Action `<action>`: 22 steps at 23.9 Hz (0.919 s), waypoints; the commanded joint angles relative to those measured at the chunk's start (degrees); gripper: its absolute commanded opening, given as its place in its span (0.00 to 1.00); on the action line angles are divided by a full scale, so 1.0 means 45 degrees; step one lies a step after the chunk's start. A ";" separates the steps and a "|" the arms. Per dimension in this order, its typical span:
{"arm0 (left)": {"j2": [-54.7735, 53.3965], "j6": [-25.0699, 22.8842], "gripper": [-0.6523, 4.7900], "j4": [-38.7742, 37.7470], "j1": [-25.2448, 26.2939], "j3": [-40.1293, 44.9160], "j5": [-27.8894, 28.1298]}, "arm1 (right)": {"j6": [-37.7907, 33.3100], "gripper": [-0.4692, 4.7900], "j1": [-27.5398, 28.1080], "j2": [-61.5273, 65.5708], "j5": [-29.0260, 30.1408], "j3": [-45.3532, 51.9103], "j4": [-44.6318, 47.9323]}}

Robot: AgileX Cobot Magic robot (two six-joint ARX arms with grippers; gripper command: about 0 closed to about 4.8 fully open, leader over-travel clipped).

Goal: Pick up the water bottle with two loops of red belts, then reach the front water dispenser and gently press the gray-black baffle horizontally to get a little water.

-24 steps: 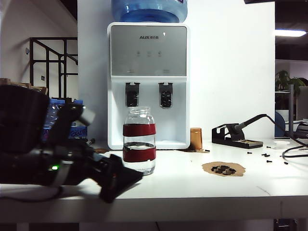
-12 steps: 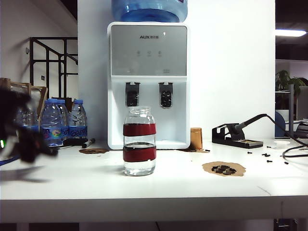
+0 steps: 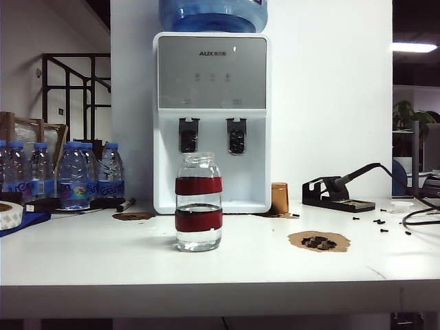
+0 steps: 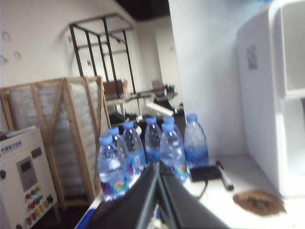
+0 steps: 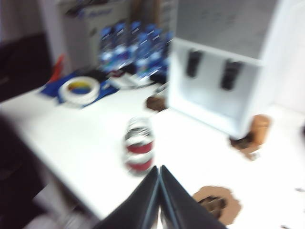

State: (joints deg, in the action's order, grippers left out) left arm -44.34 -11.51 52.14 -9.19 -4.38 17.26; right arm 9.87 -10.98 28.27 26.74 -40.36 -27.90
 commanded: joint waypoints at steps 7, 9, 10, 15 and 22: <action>0.9884 0.1239 0.11 -1.4124 0.0039 0.0087 -0.2895 | -0.2531 0.08 0.0015 -0.6105 -0.4235 0.5391 0.4226; 0.9632 0.1239 0.11 -1.4620 0.0049 0.0262 -0.2433 | -0.2516 0.08 0.0019 -0.6193 -0.4420 0.5848 0.5090; 0.9865 0.1239 0.11 -1.4576 0.0049 0.0476 -0.2055 | -0.2579 0.08 0.0015 -0.5984 -0.4201 0.5984 0.5163; 0.9845 0.1243 0.11 -1.3488 0.0087 0.0743 -0.1579 | -0.2948 0.08 0.0019 -0.6071 -0.4537 0.6640 0.5129; 0.9845 0.1331 0.11 -1.3396 0.0369 0.0903 -0.1486 | -0.3910 0.08 0.0015 -0.6101 -0.5149 0.7888 0.5139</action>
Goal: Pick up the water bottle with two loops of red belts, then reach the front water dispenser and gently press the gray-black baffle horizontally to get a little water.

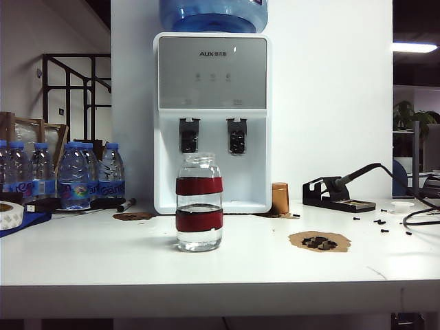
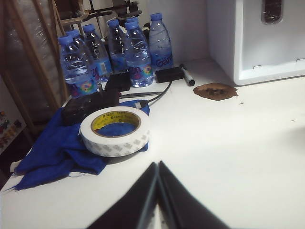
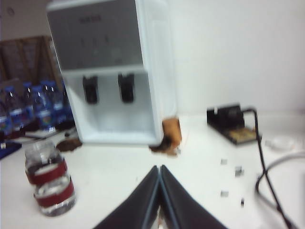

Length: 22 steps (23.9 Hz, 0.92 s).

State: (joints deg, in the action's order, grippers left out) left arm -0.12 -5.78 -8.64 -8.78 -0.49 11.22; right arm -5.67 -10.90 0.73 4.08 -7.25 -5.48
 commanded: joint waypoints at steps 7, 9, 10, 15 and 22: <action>0.0019 0.0374 0.11 0.0029 0.1768 0.0039 -0.1098 | 0.0359 0.08 0.0000 -0.0131 -0.0573 0.1661 0.1326; 0.0019 0.0330 0.11 0.0029 0.1763 0.0039 -0.1098 | 0.0529 0.08 0.0000 -0.0131 -0.0583 0.1661 0.1637; 0.0019 0.0325 0.11 0.0029 0.1763 0.0039 -0.1064 | 0.0695 0.08 0.0000 -0.0136 -0.0695 0.1661 0.1671; 0.0019 0.0335 0.11 0.0044 0.1758 0.0039 -0.1059 | 0.0942 0.09 0.0000 -0.0131 -0.2346 0.1661 0.0801; 0.0019 0.0335 0.11 0.0044 0.1758 0.0039 -0.1059 | 0.0933 0.09 0.0000 -0.0136 -0.2317 0.1661 0.0593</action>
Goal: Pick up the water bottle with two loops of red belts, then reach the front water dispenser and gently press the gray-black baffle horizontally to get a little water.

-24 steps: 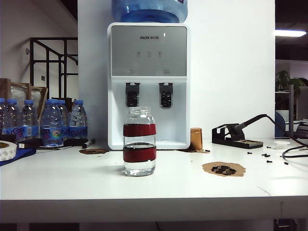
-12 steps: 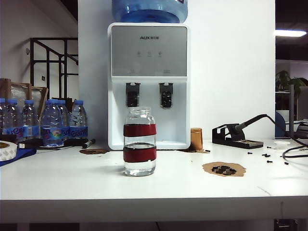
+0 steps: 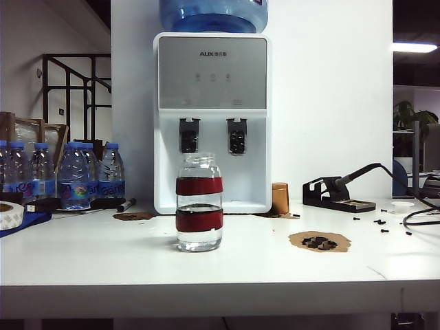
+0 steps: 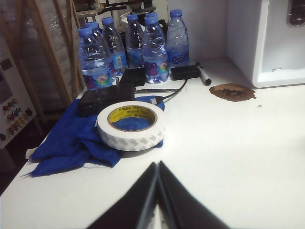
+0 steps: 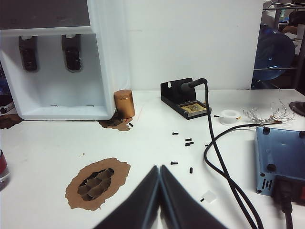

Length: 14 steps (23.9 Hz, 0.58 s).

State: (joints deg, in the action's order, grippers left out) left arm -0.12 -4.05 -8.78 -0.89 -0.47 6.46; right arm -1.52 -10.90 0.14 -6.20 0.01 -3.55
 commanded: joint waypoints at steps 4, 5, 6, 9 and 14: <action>0.0019 -0.0049 0.11 0.0073 0.0005 0.0034 0.0000 | -0.0160 0.09 0.0000 -0.0005 0.0049 0.0049 0.0141; 0.0019 -0.0049 0.11 0.0073 0.0005 0.0034 0.0000 | -0.0248 0.09 -0.0005 -0.0005 0.0083 0.0049 0.0151; 0.0019 -0.0049 0.11 0.0073 0.0005 0.0034 0.0000 | -0.0243 0.09 -0.0010 -0.0005 0.0078 0.0049 0.0151; 0.0019 -0.0049 0.11 0.0073 0.0005 0.0034 0.0000 | -0.0238 0.09 -0.0010 -0.0005 0.0029 0.0049 0.0146; 0.0019 -0.0049 0.11 0.0073 0.0005 0.0034 0.0000 | -0.0238 0.09 -0.0010 -0.0005 0.0034 0.0049 0.0151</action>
